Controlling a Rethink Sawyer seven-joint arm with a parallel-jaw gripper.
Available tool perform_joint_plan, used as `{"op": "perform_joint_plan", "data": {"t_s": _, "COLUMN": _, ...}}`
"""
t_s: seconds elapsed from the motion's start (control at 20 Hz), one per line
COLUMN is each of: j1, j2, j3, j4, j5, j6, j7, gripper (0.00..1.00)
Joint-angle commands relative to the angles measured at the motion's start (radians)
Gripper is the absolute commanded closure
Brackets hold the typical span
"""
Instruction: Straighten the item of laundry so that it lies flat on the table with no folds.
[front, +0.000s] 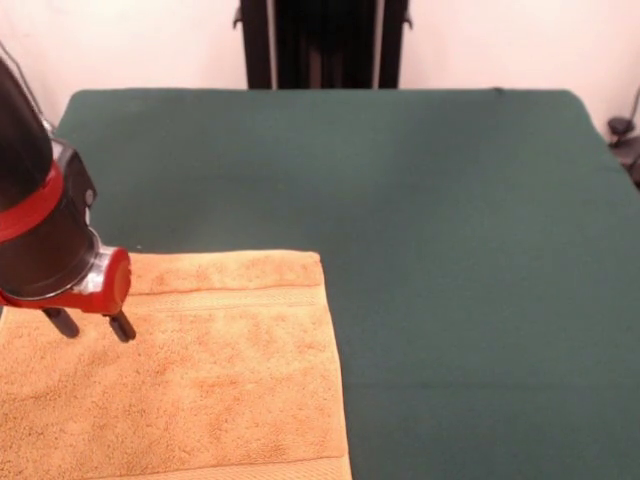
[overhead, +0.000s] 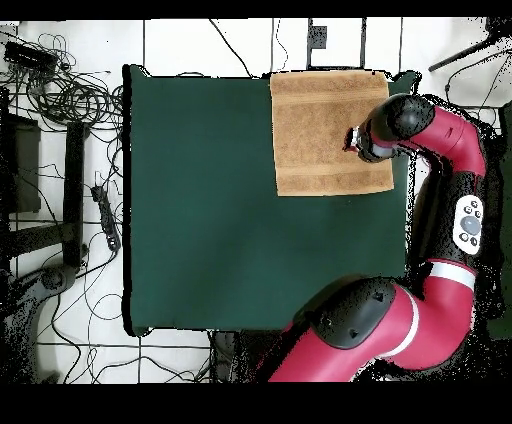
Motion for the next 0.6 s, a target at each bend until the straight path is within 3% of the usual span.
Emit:
{"op": "perform_joint_plan", "data": {"t_s": 0.05, "j1": 0.029, "j2": 0.029, "j3": 0.035, "j4": 0.212, "j5": 0.003, "j6": -0.103, "j7": -0.132, "gripper": 0.0}}
{"op": "perform_joint_plan", "data": {"t_s": 0.6, "j1": 0.017, "j2": 0.014, "j3": 0.042, "j4": 0.302, "j5": 0.002, "j6": -0.16, "j7": -0.149, "gripper": 0.0}}
